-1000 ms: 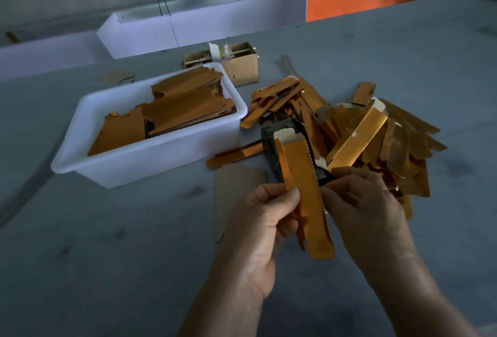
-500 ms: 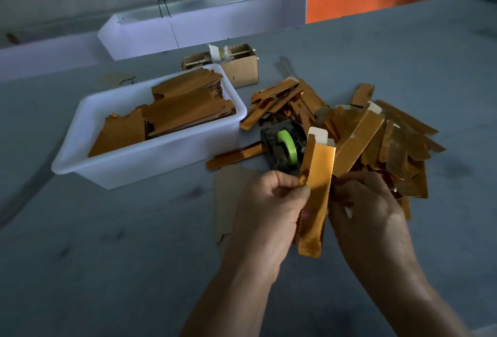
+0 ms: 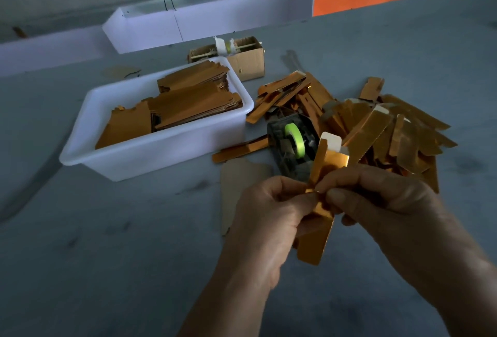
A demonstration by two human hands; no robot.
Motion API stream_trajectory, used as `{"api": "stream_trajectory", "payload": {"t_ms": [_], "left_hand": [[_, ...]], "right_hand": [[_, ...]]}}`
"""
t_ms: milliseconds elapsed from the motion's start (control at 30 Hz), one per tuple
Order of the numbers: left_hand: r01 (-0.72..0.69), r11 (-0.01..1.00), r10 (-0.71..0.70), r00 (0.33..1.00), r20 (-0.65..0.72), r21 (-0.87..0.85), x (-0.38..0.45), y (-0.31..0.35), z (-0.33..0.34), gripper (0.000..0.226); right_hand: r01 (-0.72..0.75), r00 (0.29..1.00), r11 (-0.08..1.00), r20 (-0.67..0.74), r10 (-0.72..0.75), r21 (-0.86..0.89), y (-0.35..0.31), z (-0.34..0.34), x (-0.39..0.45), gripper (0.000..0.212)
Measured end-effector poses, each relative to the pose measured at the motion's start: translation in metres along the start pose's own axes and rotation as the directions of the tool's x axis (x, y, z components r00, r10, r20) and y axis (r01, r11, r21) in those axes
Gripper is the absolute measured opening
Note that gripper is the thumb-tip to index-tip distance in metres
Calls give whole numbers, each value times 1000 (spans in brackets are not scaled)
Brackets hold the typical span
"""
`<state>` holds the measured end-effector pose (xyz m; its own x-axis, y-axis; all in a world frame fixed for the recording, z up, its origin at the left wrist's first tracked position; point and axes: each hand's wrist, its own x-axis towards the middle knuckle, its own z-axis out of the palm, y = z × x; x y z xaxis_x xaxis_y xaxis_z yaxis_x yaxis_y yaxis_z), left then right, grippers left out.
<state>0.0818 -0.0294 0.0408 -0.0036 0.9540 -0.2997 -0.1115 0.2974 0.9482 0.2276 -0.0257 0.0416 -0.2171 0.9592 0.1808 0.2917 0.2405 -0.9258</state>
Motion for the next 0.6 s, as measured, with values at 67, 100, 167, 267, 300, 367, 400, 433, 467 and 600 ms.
{"api": "stream_trajectory", "payload": {"t_ms": [67,100,167,267,300,367,400,433,467,600], "left_hand": [[-20,1000,21,1000,-16,20,-2,0,1,3],[-37,999,37,999,-16,28,-3,0,1,4],[-59,998,59,998,-2,34,-5,1,2,6],[-63,998,62,997,37,23,-7,1,2,4],[-55,998,54,997,46,14,-7,2,1,4],[-25,1000,26,998,64,-8,-7,2,0,7],[-10,1000,11,997,72,-13,-7,2,-1,8],[-1,1000,2,997,81,-8,-7,2,-2,8],[4,1000,-4,996,93,0,-7,1,-2,7],[-18,999,20,996,81,-28,-9,-1,-2,9]], "right_hand": [[-3,1000,999,-14,2,-54,-2,1,0,19],[-2,1000,996,-19,0,-94,-4,1,1,19],[-5,999,982,-37,-1,-186,-6,1,2,26],[-44,994,982,-107,25,-182,-7,1,2,29],[-50,993,981,-116,29,-187,-7,1,2,28],[-64,991,976,-124,38,-208,-8,2,2,26],[-70,991,973,-128,42,-218,-9,3,2,26],[-72,990,970,-135,42,-230,-9,3,2,26],[-76,989,966,-140,42,-246,-9,4,2,26],[-80,990,945,-132,39,-318,-11,6,1,26]]}}
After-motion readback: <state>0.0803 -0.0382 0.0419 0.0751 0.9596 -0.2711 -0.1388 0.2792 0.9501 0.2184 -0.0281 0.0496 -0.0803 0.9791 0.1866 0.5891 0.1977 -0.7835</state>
